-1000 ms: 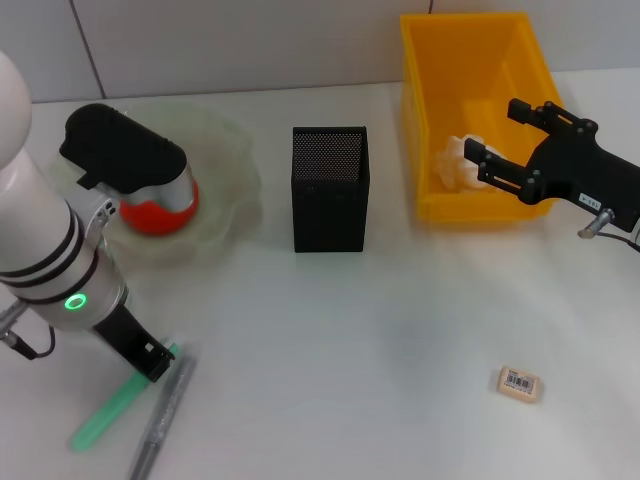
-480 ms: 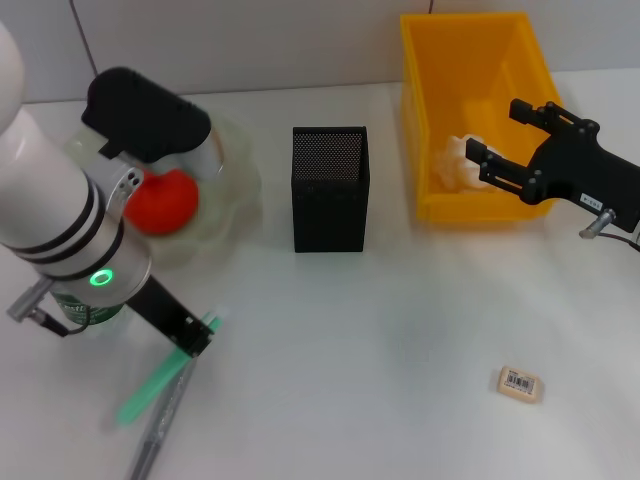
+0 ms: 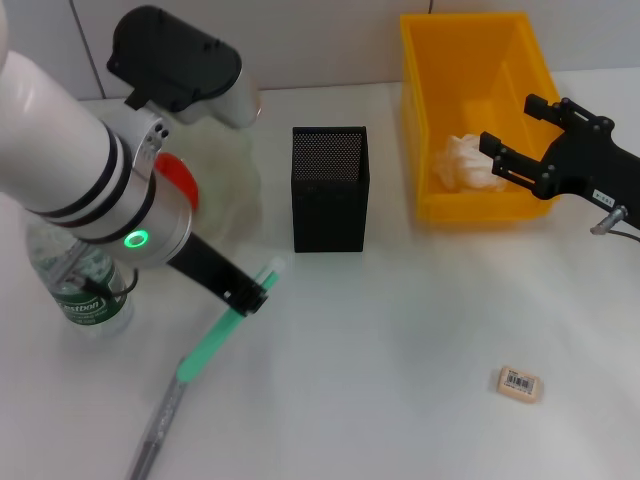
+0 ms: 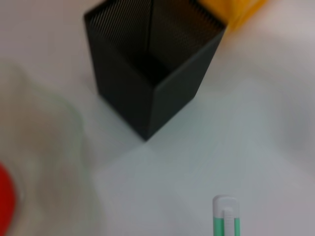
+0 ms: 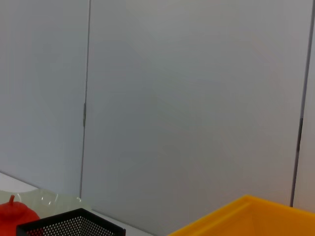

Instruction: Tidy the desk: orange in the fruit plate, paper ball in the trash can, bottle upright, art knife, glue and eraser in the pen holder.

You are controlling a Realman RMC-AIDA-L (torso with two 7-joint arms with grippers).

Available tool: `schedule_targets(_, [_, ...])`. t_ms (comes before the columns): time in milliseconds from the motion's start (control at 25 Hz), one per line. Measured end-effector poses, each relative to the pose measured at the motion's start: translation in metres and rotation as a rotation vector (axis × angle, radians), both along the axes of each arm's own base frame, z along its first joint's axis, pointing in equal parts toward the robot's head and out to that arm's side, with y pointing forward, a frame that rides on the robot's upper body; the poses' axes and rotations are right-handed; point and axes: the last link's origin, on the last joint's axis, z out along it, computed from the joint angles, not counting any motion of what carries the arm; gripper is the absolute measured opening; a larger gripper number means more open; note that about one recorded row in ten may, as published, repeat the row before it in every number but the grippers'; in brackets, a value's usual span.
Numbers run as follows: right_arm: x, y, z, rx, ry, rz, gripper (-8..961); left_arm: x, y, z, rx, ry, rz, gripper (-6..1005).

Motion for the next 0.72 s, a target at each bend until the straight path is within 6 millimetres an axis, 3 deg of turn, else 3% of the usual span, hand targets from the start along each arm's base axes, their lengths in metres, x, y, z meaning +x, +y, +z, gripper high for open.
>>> schedule_targets(480, [-0.001,0.0,0.0,0.0,0.003,0.002,765,0.044,0.006,0.005,0.062,-0.221,-0.121,184])
schedule_targets(720, [-0.001,-0.001,-0.001,-0.001,0.004,0.002,765,0.057,0.009,0.009,0.097,-0.291,-0.175,184])
